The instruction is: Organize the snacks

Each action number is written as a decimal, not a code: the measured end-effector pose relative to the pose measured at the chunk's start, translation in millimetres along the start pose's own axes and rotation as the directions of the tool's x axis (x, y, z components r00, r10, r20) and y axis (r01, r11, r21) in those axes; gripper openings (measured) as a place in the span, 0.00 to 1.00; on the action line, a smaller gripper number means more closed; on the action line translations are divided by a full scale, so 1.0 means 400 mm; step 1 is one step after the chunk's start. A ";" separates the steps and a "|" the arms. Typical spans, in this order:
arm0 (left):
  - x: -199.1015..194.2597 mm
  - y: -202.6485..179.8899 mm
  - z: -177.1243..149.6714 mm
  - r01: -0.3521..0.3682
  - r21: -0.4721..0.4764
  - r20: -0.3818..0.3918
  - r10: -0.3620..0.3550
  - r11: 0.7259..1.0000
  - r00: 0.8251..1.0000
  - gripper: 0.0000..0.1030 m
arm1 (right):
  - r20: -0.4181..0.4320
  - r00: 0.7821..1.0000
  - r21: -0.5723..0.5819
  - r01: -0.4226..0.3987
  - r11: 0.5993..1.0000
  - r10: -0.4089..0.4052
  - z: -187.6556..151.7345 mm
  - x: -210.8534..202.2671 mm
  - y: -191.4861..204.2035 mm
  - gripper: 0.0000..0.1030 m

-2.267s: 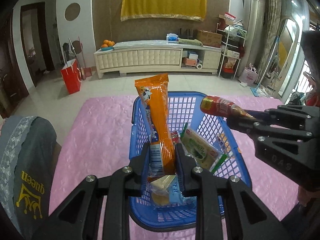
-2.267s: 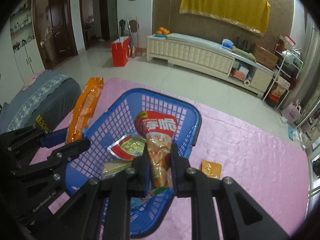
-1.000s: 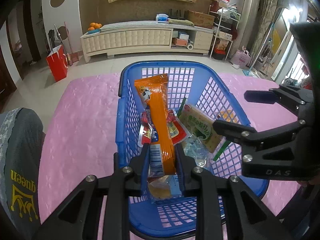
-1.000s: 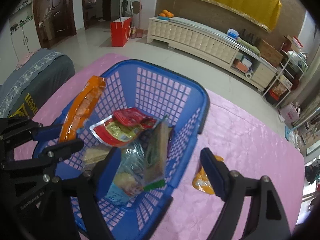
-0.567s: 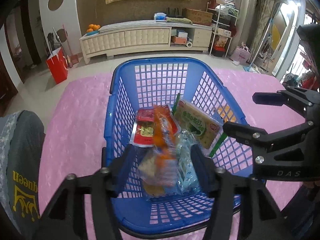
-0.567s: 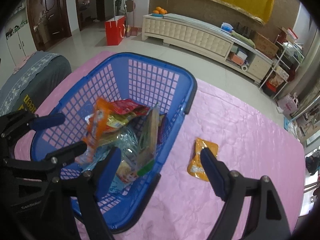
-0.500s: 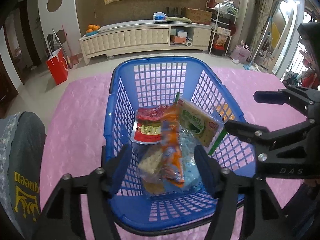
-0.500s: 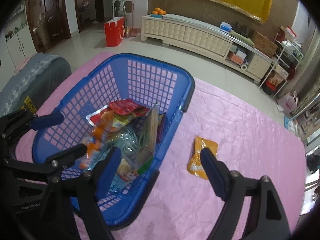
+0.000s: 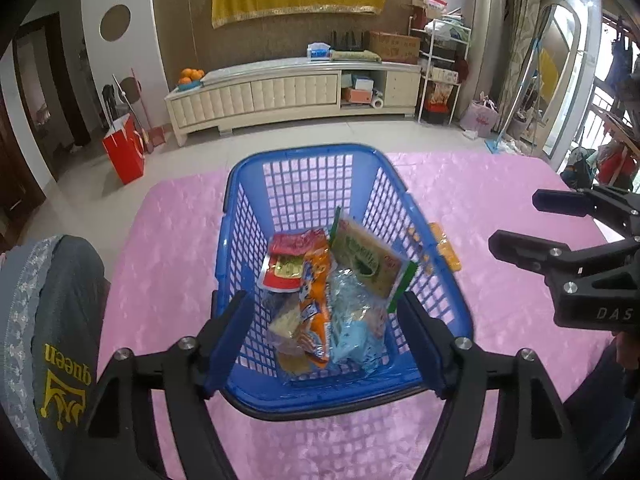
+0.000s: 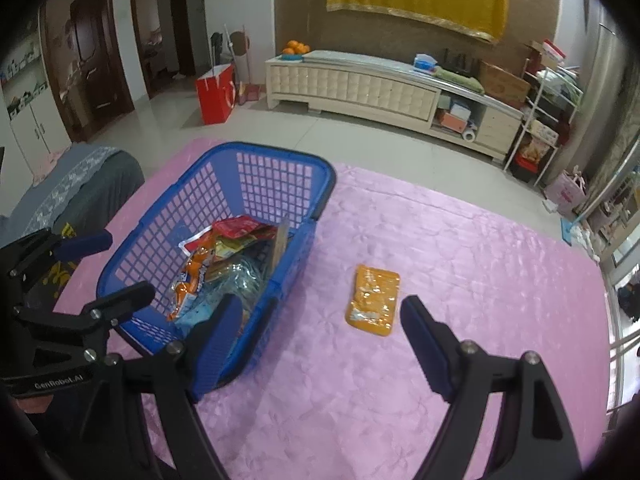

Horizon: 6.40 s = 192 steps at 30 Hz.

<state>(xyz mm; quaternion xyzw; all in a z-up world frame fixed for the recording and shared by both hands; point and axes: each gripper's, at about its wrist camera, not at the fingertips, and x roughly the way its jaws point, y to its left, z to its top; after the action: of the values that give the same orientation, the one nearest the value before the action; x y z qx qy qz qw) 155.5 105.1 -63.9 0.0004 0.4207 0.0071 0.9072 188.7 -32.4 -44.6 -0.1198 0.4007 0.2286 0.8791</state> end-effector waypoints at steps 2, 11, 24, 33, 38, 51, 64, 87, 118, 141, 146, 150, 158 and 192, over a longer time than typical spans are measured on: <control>-0.014 -0.014 0.006 -0.003 0.010 0.008 0.003 1.000 1.000 0.71 | 0.008 1.000 0.022 -0.003 1.000 0.003 -0.002 -0.012 -0.013 0.82; -0.026 -0.065 0.044 0.034 0.025 -0.018 -0.034 0.999 0.999 0.79 | -0.020 0.999 0.082 -0.035 0.996 0.037 -0.014 -0.016 -0.071 0.82; 0.100 -0.021 0.112 0.015 0.020 -0.124 -0.013 1.000 0.992 0.80 | -0.152 0.981 0.153 -0.095 0.984 0.119 0.013 0.127 -0.133 0.82; 0.204 0.061 0.131 0.035 -0.090 -0.222 -0.055 0.995 0.974 0.80 | -0.205 0.970 0.188 -0.089 0.978 0.128 0.045 0.224 -0.161 0.86; 0.247 0.073 0.133 0.029 -0.103 -0.249 -0.054 0.994 0.967 0.80 | -0.241 0.964 0.193 -0.069 0.979 0.115 0.057 0.286 -0.185 0.86; 0.320 0.073 0.165 -0.047 -0.057 -0.281 0.029 0.997 0.959 0.80 | -0.360 0.926 0.216 -0.036 0.976 0.113 0.037 0.453 -0.216 0.86; 0.366 0.046 0.157 -0.083 0.023 -0.293 0.086 0.996 0.952 0.80 | -0.382 0.919 0.190 -0.024 0.982 0.097 -0.004 0.559 -0.218 0.78; 0.342 0.044 0.156 -0.066 0.010 -0.271 0.066 0.998 0.960 0.80 | -0.306 0.940 0.166 -0.105 0.981 0.152 -0.021 0.456 -0.207 0.02; -0.087 0.095 0.126 -0.069 -0.048 -0.028 0.068 0.996 0.997 0.80 | -0.006 0.978 -0.050 -0.207 0.977 0.207 0.101 -0.009 0.044 0.02; 0.020 0.113 0.093 -0.035 -0.088 -0.101 0.026 0.995 0.995 0.80 | -0.070 0.981 -0.017 -0.184 0.983 0.182 0.083 0.105 0.029 0.80; 0.073 0.103 0.096 -0.030 -0.086 -0.130 0.018 0.996 0.991 0.80 | -0.108 0.981 0.022 -0.160 0.987 0.161 0.076 0.146 -0.013 0.90; 0.115 0.091 0.100 -0.020 -0.090 -0.149 0.006 0.996 0.989 0.80 | -0.148 0.979 0.057 -0.135 0.989 0.142 0.066 0.182 -0.055 0.93; 0.188 0.076 0.109 -0.004 -0.086 -0.181 -0.012 0.996 0.983 0.80 | -0.201 0.974 0.140 -0.074 0.987 0.101 0.045 0.252 -0.140 0.99; 0.316 0.064 0.113 -0.016 -0.033 -0.245 0.008 0.999 0.970 0.80 | -0.355 0.935 0.061 0.024 0.998 -0.001 -0.071 0.544 -0.134 0.84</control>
<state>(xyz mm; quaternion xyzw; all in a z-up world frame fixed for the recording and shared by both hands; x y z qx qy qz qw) 271.3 132.6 -131.0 -0.0136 0.5291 0.0197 0.8482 321.9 -23.7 -226.9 -0.1331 0.5593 0.1845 0.7972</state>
